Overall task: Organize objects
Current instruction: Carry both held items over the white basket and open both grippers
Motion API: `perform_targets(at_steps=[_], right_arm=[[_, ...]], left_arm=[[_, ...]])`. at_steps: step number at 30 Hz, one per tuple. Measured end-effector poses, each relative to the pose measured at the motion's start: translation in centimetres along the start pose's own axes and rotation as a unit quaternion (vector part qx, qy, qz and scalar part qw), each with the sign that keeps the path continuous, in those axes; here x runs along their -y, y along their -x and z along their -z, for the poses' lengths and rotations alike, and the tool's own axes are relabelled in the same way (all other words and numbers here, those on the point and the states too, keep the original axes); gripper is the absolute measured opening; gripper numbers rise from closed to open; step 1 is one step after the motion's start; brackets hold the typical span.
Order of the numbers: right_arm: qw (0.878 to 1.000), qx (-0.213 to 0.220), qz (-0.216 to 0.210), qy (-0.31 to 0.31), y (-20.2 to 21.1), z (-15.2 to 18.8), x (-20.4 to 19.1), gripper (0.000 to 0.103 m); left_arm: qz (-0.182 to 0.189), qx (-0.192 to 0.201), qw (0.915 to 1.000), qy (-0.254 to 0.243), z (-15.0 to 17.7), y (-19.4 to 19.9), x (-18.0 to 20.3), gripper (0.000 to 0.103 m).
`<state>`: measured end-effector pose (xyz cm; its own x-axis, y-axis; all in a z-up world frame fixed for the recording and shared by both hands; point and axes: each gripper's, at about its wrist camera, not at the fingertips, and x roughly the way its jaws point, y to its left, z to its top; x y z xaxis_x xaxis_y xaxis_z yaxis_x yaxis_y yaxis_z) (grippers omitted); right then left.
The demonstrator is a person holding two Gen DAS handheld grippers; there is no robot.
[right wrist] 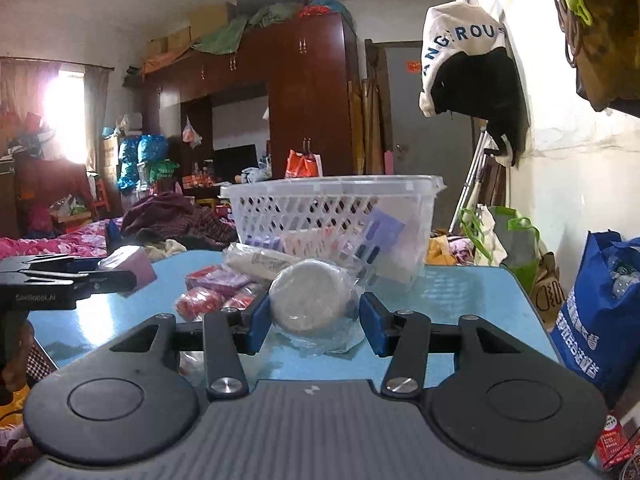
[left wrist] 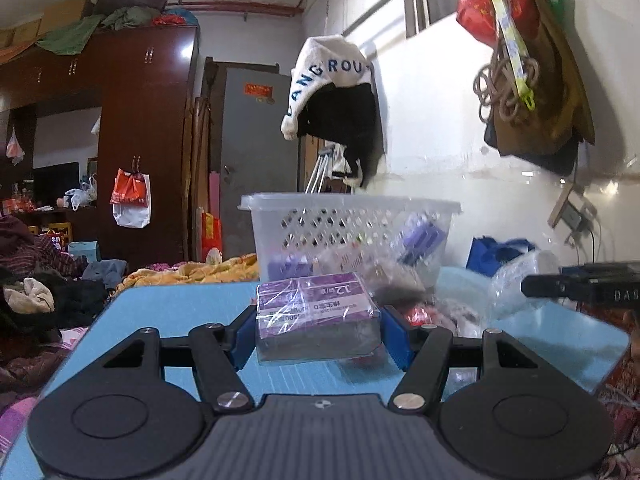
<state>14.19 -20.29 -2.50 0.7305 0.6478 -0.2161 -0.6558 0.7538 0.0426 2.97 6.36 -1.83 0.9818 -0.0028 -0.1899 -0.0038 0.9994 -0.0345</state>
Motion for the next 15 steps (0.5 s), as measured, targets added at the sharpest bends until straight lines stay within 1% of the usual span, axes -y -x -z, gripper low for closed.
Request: perform_targets(at_steps=[2, 6, 10, 13, 15], right_arm=[[1.000, 0.003, 0.002, 0.004, -0.2, -0.6, -0.2, 0.052], [1.000, 0.007, 0.005, 0.008, -1.2, -2.2, -0.6, 0.052], [1.000, 0.015, 0.009, 0.011, -2.4, -4.4, -0.8, 0.050], [0.999, 0.022, 0.023, 0.021, -3.4, -6.3, -1.1, 0.049], [0.999, 0.027, 0.024, 0.026, -4.0, -7.5, -1.3, 0.049]], left_arm=[[0.000, 0.010, 0.9999, 0.003, -0.7, 0.2, -0.5, 0.067], [0.013, 0.014, 0.9998, 0.005, -2.7, -0.1, -1.3, 0.067], [0.022, 0.018, 0.9996, -0.004, -5.2, -1.5, -1.8, 0.067], [0.030, 0.017, 0.9993, 0.011, -6.7, -2.9, -2.6, 0.067], [0.038, 0.016, 0.9990, 0.017, -7.6, -3.8, -3.2, 0.067]])
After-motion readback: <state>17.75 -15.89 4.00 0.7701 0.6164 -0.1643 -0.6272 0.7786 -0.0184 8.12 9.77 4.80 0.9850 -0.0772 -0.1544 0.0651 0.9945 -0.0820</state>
